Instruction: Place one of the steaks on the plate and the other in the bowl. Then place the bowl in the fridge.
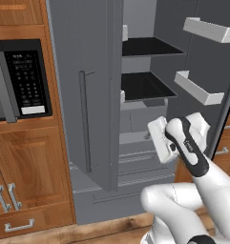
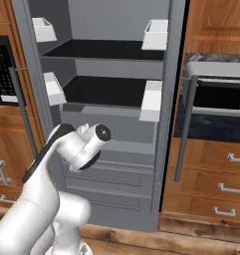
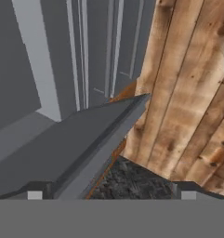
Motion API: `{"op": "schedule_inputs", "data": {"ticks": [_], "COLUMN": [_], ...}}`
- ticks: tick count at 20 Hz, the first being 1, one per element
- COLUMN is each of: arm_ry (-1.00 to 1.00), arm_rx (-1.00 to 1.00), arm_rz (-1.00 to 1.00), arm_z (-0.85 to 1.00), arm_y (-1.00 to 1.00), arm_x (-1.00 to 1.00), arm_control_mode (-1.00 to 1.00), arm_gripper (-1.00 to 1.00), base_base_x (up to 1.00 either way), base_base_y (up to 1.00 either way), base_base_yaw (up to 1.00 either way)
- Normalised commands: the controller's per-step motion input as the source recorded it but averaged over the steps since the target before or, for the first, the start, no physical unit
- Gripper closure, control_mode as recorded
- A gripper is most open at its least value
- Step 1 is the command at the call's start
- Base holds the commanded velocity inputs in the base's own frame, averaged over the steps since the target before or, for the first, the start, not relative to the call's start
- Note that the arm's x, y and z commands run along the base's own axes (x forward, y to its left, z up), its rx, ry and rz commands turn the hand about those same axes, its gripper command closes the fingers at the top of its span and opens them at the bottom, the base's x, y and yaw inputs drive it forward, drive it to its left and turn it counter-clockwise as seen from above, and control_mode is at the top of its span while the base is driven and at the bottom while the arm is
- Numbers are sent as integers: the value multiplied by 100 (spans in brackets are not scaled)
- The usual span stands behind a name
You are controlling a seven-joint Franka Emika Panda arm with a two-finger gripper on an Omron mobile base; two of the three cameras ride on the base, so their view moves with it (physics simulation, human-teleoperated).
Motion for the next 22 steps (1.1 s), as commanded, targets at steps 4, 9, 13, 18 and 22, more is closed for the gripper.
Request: {"op": "schedule_inputs", "data": {"ticks": [4, 9, 13, 18, 22], "arm_ry": [28, 27, 6, 0, 0], "arm_rx": [0, 3, 15, 13, 3], "arm_rz": [5, 3, 7, 7, 3], "arm_z": [-2, 0, -4, -24, -11], "arm_y": [13, 1, 10, 47, 68], "arm_x": [40, 51, 14, 4, 34], "arm_control_mode": [-100, -100, -100, -100, -100], "arm_gripper": [-100, -100, -100, -100, -100], "base_base_x": [0, 0, 0, 0, 0], "base_base_y": [0, 0, 0, 0, 0], "base_base_yaw": [0, 0, 0, 0, 0]}}
